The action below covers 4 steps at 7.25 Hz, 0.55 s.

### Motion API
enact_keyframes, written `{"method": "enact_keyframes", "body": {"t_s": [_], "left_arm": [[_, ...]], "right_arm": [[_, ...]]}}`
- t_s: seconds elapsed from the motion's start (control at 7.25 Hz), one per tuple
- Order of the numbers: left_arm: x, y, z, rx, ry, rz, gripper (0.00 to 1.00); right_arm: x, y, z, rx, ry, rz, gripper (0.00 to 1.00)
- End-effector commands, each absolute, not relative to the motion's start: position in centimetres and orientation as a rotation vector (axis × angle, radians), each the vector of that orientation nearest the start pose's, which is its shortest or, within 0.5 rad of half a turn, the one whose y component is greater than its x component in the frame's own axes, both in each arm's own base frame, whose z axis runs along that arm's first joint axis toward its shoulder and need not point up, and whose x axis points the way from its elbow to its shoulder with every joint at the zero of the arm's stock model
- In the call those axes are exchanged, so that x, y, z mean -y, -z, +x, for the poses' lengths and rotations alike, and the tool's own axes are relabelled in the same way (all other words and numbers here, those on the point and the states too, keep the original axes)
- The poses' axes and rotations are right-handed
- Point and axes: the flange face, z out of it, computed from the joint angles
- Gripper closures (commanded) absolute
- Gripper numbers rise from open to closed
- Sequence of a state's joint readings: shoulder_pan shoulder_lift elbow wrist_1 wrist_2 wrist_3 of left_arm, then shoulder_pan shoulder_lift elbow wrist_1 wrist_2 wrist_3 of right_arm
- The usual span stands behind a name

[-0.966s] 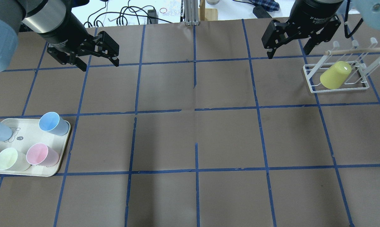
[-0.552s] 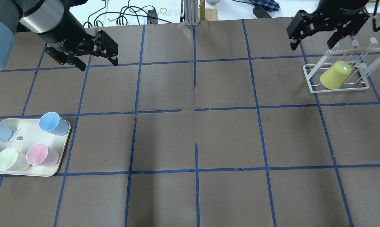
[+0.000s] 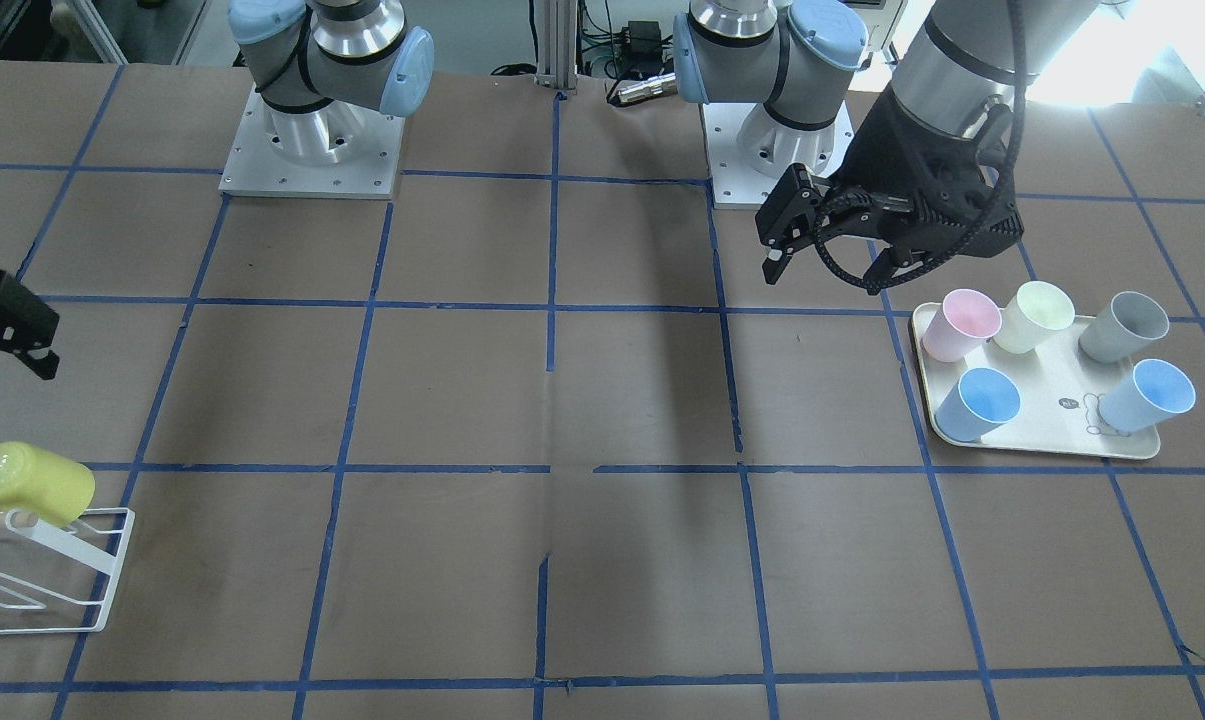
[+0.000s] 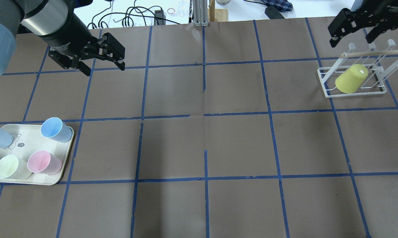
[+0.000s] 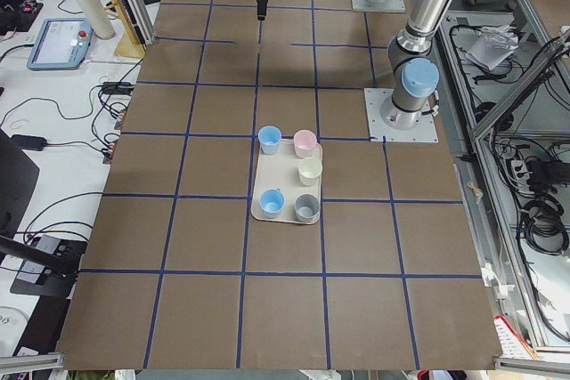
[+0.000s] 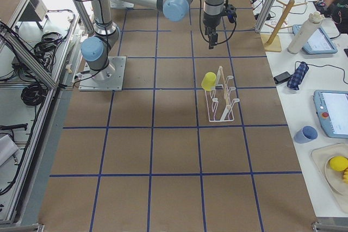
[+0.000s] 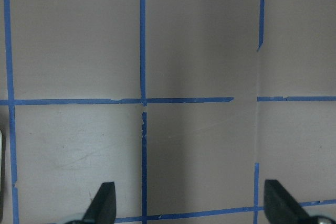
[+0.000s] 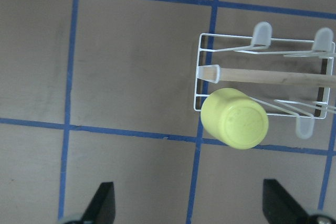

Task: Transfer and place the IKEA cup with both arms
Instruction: 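Move the right gripper down over the yellow cup in the wire rack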

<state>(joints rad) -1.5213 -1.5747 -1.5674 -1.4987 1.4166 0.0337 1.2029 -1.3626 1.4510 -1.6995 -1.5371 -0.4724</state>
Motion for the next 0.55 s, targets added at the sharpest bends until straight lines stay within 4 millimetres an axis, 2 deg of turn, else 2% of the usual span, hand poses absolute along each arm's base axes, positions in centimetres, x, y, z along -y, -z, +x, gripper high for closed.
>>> {"method": "enact_keyframes", "body": {"t_s": [0.0,0.28,0.41], "left_arm": [[50.9,-49.4,-12.2,-3.289,0.123,-0.012,0.00],[51.0,-49.3,-12.1,-3.289,0.120,-0.012,0.00],[51.1,-49.2,-12.1,-3.289,0.118,-0.015,0.00]], "right_arm": [[61.6,-38.2,-13.6,-3.101,-0.023,-0.099,0.00],[62.3,-35.6,-13.8,-3.091,-0.055,-0.087,0.00],[62.9,-33.0,-14.1,-3.090,-0.073,-0.094,0.00]]}}
